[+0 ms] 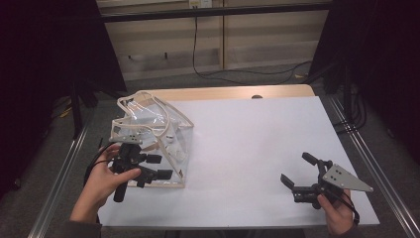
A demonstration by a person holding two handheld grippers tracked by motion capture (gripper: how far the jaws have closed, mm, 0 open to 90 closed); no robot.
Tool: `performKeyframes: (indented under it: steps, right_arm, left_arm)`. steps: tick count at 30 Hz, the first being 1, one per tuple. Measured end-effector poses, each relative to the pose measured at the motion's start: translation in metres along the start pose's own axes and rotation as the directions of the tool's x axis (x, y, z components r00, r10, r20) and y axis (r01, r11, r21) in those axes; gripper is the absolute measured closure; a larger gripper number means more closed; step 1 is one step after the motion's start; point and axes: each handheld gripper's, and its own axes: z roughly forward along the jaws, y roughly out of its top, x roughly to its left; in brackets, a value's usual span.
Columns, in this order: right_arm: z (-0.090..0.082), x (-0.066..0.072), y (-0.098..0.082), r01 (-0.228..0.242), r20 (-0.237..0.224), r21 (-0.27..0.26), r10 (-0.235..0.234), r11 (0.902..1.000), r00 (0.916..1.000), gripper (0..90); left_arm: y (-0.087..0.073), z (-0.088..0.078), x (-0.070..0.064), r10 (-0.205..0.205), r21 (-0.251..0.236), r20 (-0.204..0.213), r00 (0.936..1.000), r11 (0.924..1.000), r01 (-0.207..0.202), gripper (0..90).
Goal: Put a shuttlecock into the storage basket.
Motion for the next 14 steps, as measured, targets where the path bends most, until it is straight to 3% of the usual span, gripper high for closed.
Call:
performKeyframes:
  steps: [14]
  right_arm:
    - [0.0,0.0,0.0,0.002,-0.003,-0.001,-0.002,1.0,1.0,0.0]
  left_arm:
    - [-0.02,0.01,0.005,-0.016,-0.018,0.016,0.9998,0.9997,0.016,10.5]
